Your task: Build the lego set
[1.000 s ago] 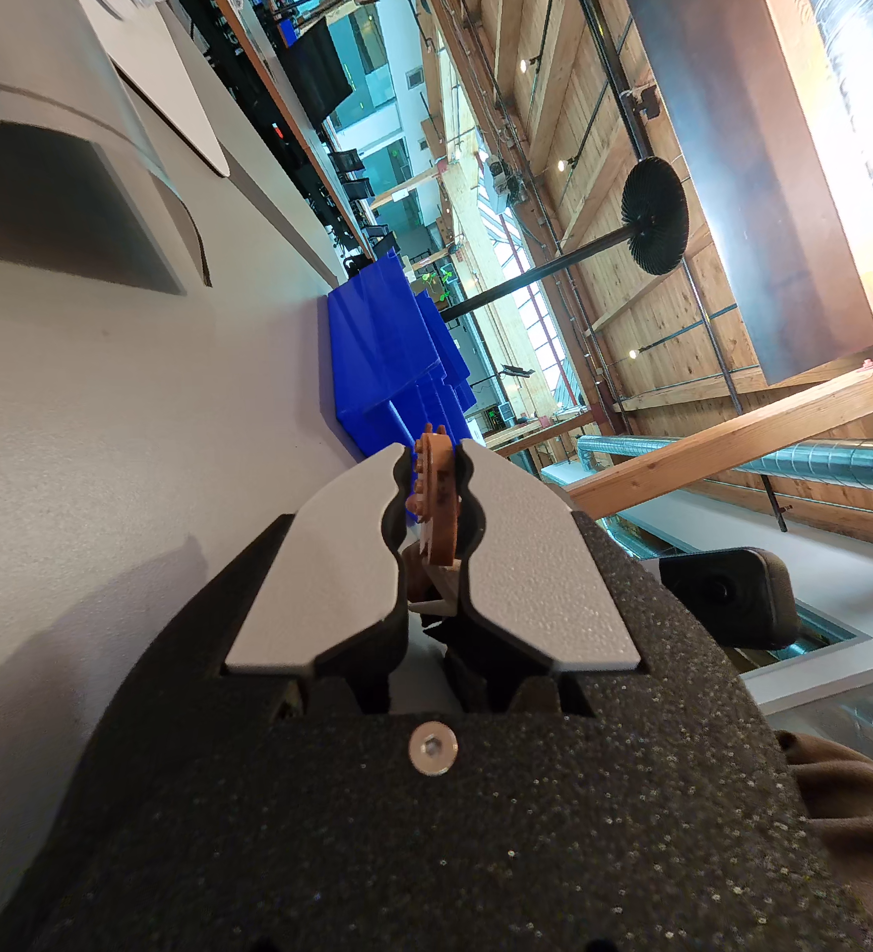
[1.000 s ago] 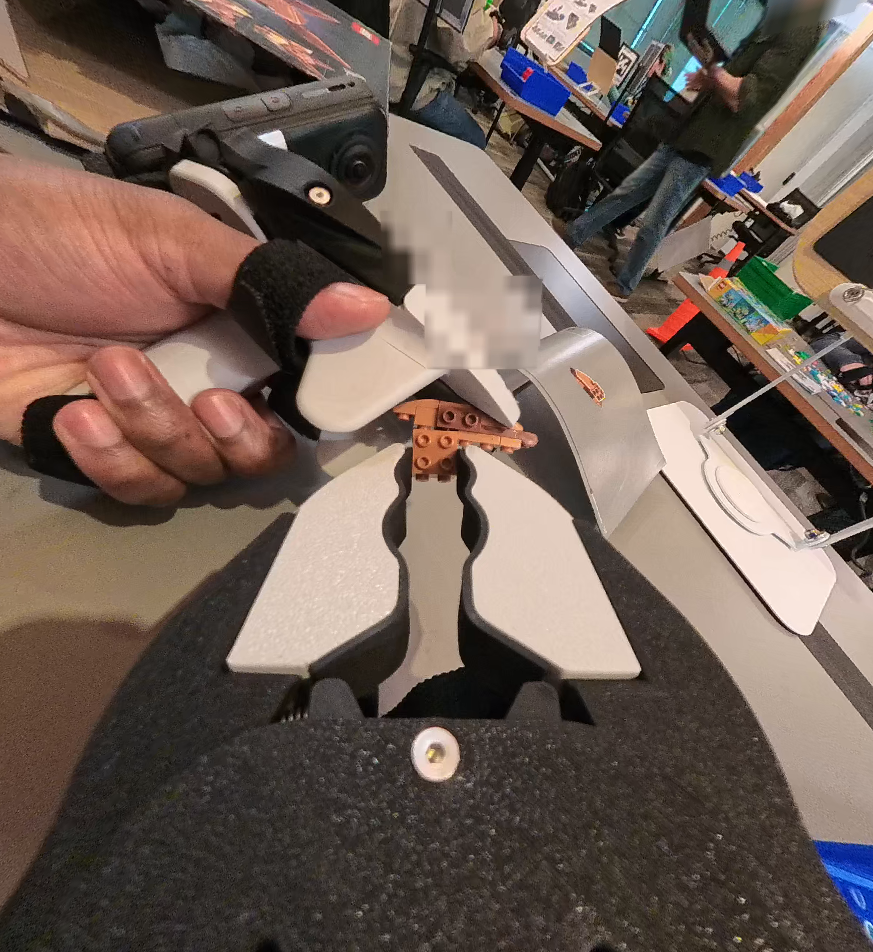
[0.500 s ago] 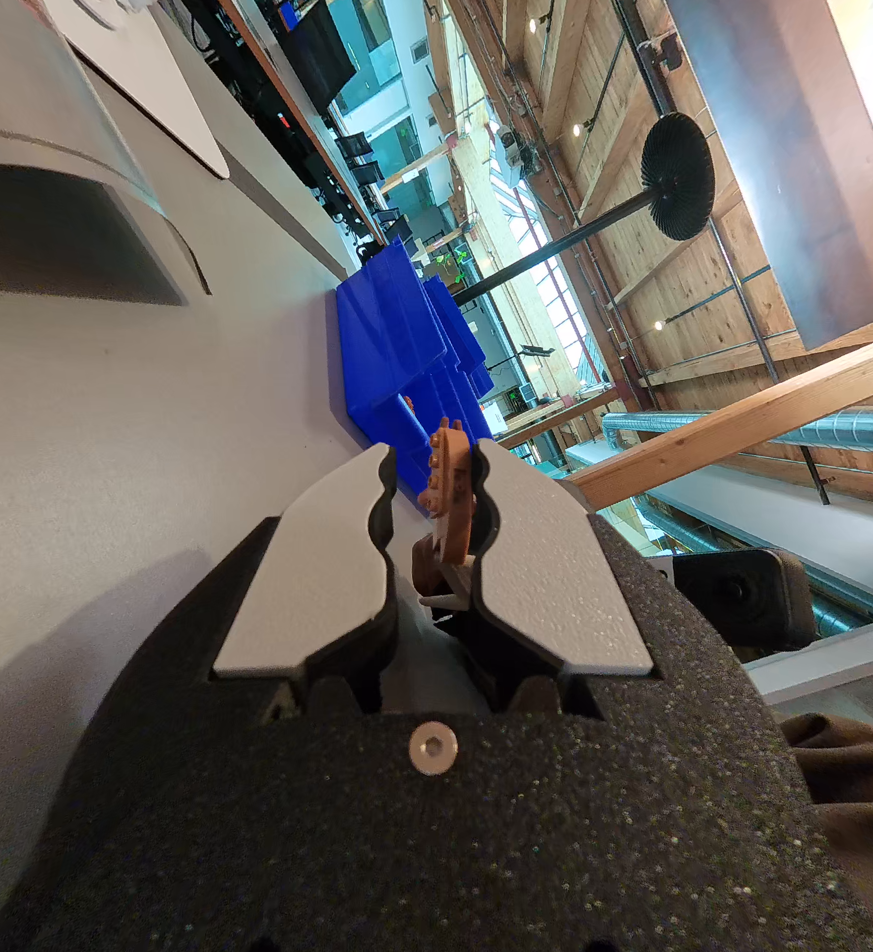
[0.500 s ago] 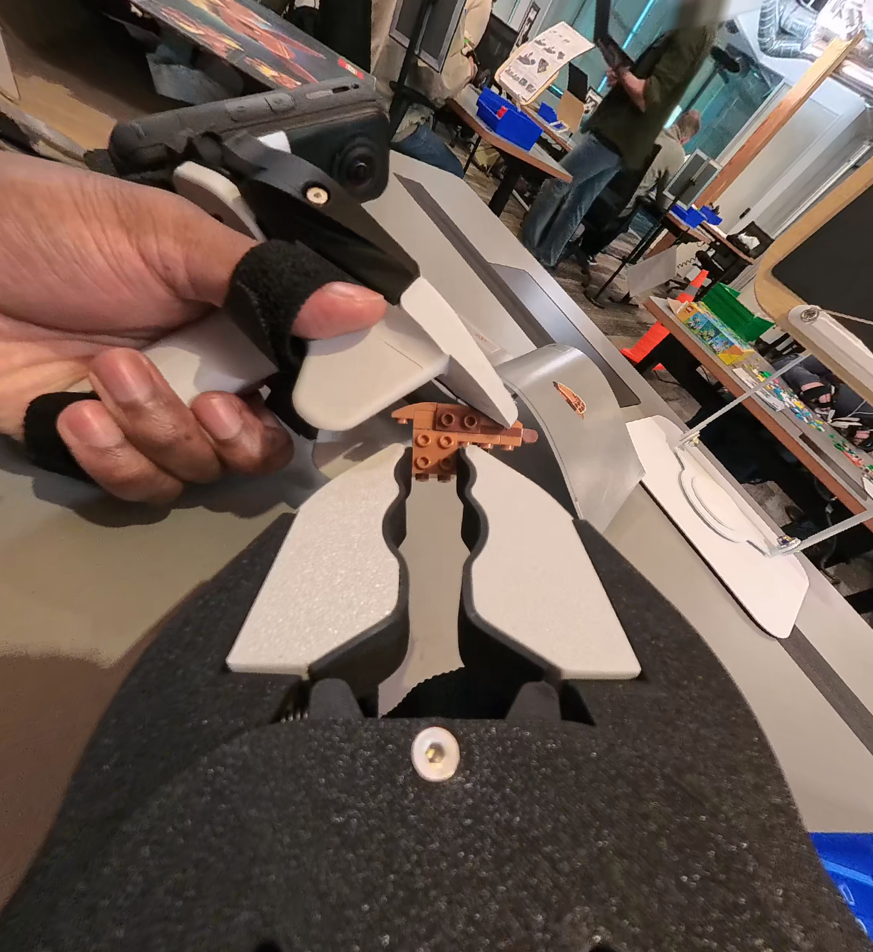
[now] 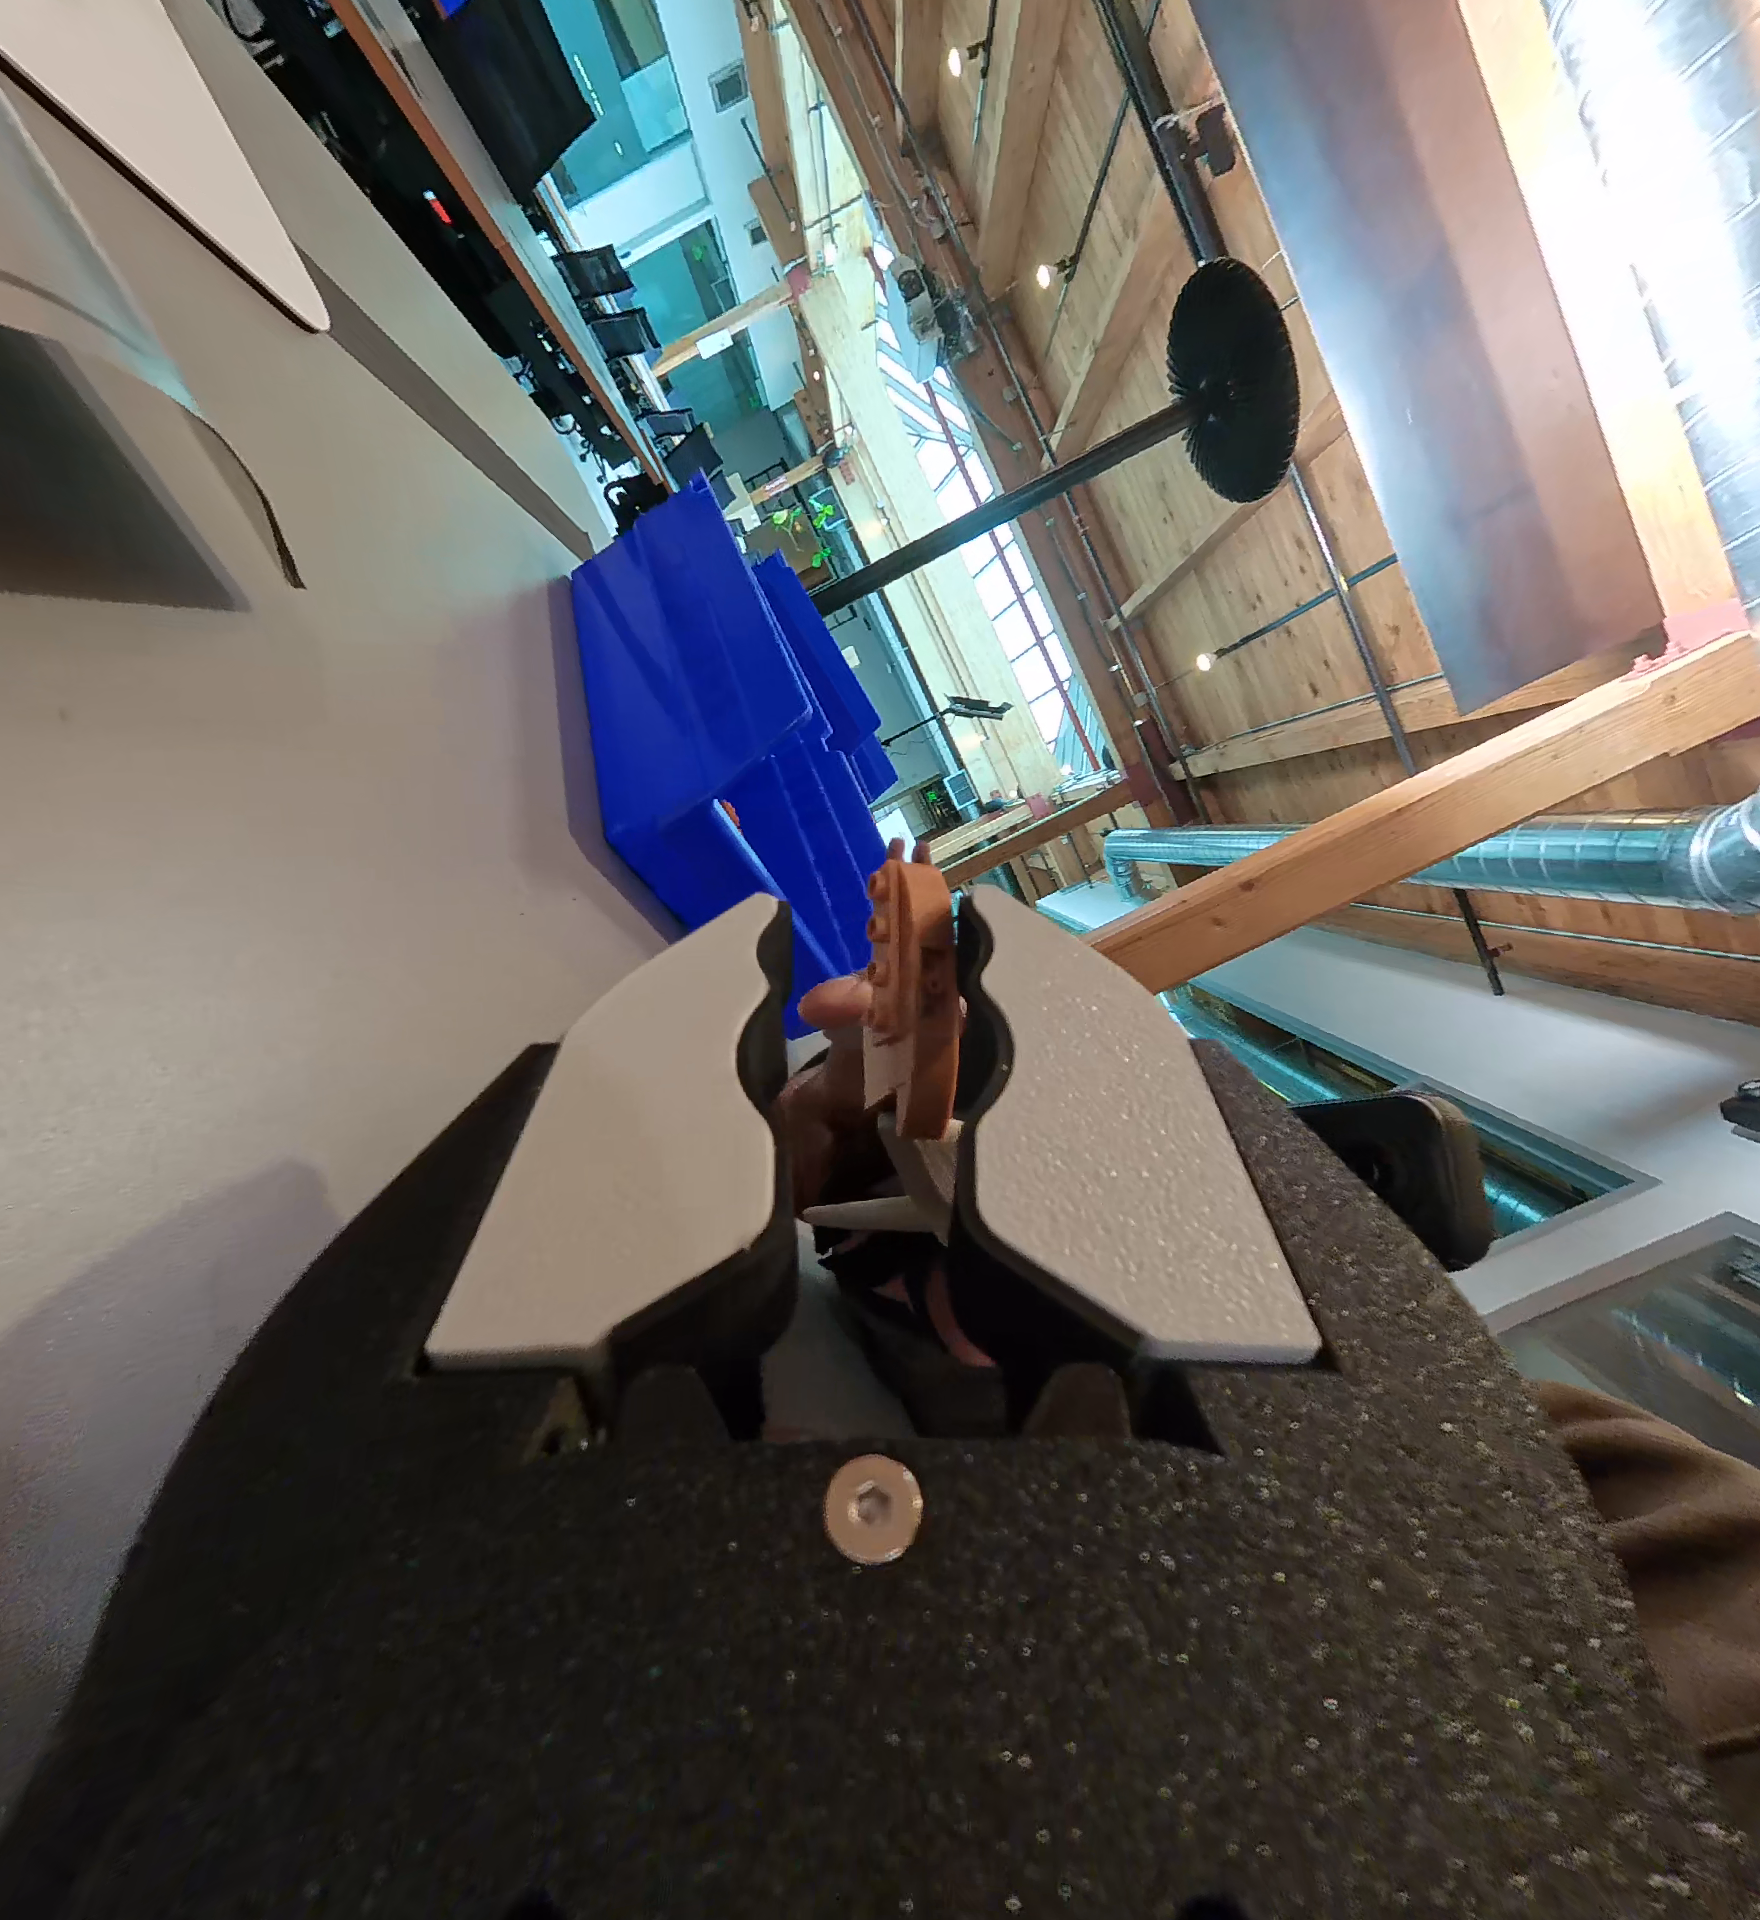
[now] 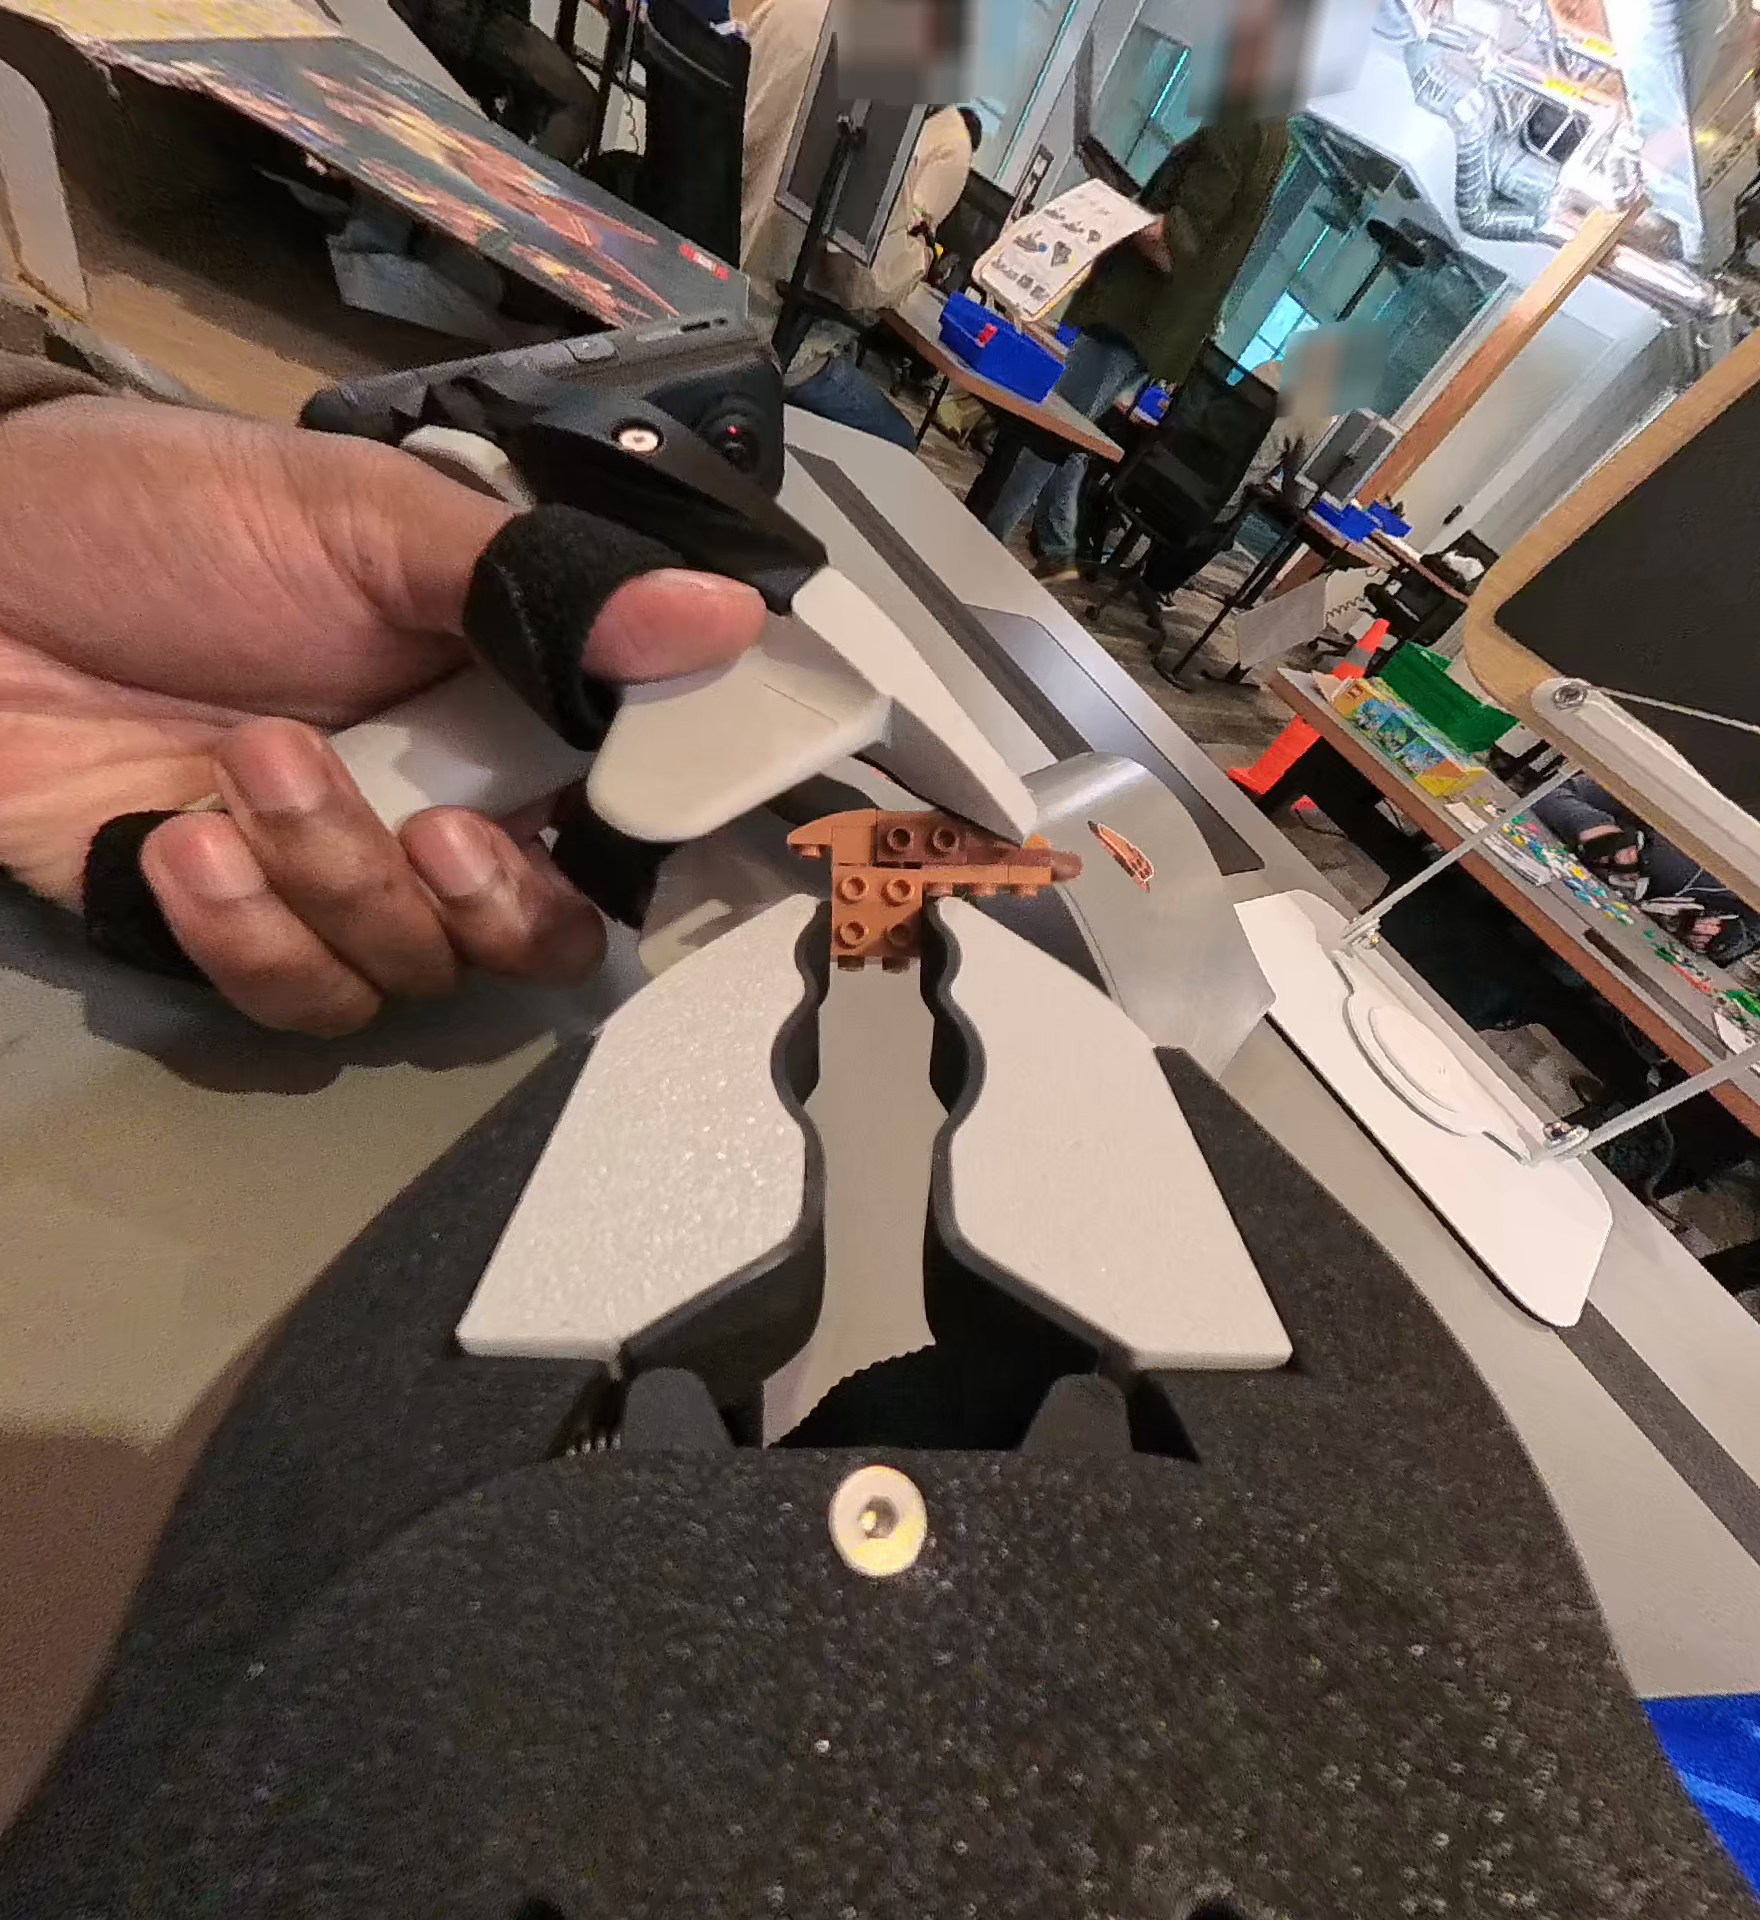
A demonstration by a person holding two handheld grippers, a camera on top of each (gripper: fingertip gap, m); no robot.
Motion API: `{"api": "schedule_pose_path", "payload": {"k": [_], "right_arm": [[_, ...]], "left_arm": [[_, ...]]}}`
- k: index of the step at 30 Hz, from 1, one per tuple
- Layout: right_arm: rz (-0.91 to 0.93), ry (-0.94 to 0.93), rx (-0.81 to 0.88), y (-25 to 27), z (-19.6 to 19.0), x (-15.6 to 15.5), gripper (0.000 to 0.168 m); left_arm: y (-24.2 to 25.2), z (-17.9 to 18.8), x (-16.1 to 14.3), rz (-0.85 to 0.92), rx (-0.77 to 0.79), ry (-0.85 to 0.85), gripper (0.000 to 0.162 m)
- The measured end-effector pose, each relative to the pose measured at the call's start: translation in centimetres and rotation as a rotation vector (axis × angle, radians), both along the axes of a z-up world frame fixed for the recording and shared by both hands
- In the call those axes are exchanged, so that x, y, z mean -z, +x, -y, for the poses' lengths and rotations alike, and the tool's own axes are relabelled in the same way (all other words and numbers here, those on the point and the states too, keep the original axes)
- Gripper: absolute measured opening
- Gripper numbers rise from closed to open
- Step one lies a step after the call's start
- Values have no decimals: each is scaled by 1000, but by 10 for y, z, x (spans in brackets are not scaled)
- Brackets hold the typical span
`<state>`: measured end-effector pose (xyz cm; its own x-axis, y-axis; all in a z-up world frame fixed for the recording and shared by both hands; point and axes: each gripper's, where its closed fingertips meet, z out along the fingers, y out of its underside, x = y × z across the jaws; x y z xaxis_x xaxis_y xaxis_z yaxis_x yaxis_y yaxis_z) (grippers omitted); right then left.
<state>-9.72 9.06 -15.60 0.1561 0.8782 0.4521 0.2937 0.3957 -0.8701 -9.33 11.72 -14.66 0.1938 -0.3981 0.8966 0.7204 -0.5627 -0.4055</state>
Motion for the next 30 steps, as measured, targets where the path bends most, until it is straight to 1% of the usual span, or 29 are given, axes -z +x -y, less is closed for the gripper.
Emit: {"api": "schedule_pose_path", "payload": {"k": [6, 9, 12, 14, 17, 21, 23, 25, 28, 30], "right_arm": [[-35, 6, 1, 1, -1, -4, 16], [-23, -4, -4, 0, -1, -1, 16], [10, -9, 1, 0, -3, 7, 16], [20, -17, 5, 1, -5, 10, 16], [26, -13, 23, 9, -13, 10, 16], [29, -72, 66, 30, -27, 9, 16], [50, -116, 79, 44, -29, 14, 16], [94, -158, 87, 57, -27, 25, 16], [174, -181, 79, 77, -18, 41, 16], [215, -191, 71, 88, -11, 47, 16]], "left_arm": [[3, 1, 0, 8, 13, -7, 30], [4, 1, 2, 3, 18, -15, 29], [8, 2, 9, -11, 48, -40, 12], [8, 1, 14, -21, 48, -64, 9], [5, -1, 23, -110, 24, -86, 13], [6, 1, 31, -292, 32, -90, 21], [15, 5, 35, -369, 73, -87, 23], [28, 12, 41, -431, 131, -93, 26], [48, 31, 56, -559, 227, -127, 28], [56, 43, 68, -657, 245, -145, 27]]}}
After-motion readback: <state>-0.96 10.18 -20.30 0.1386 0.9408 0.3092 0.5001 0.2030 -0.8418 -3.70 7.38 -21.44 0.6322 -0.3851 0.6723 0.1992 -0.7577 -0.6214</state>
